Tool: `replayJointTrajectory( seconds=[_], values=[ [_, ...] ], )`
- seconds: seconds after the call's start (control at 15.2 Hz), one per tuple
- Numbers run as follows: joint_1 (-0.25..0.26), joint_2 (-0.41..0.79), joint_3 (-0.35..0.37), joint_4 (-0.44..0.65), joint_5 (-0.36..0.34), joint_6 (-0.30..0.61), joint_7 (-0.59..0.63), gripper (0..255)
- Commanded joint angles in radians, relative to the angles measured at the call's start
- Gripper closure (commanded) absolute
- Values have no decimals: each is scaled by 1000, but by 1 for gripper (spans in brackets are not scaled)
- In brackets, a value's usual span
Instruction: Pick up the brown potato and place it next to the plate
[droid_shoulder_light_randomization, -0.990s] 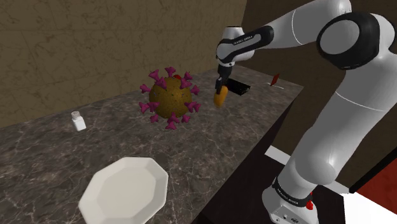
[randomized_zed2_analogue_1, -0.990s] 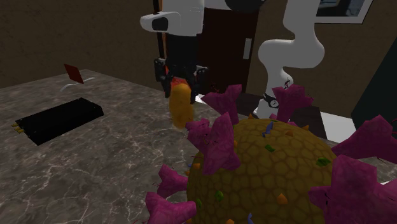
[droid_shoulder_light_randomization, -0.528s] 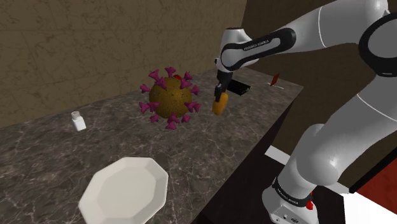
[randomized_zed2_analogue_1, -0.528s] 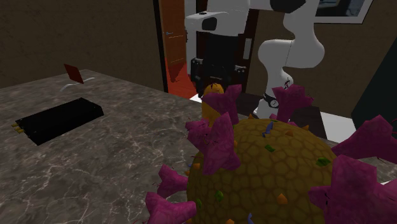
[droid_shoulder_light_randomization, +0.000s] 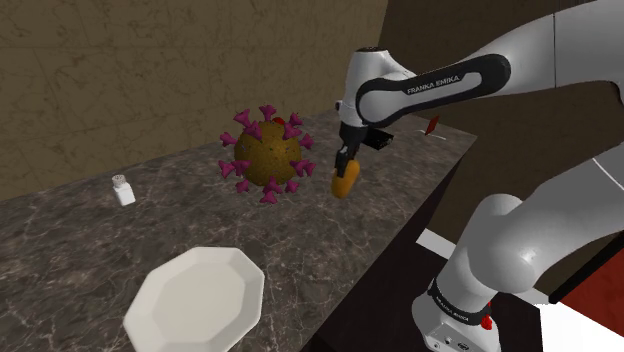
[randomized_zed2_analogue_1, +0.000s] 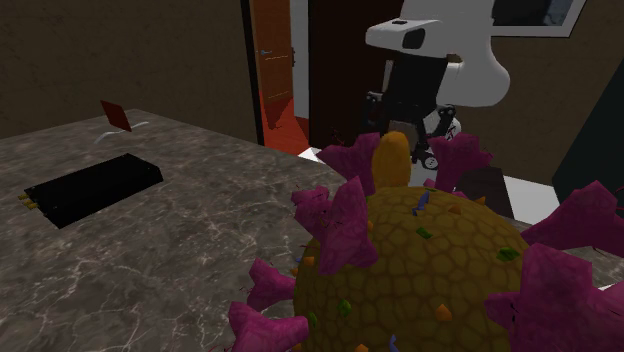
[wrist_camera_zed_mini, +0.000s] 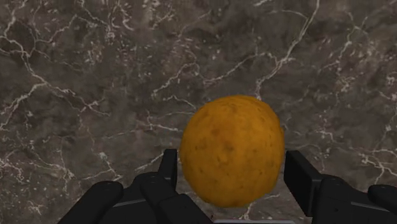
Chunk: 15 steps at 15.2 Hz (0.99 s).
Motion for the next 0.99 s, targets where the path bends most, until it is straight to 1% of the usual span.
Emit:
replayJointTrajectory(
  seconds=[0.0, 0.46, 0.92],
  values=[
    [17, -52, 36, -41, 10, -16, 47, 255],
    [99, -192, 170, -143, 84, -71, 207, 255],
    [207, -273, 317, -183, 191, -124, 377, 255]
  ],
)
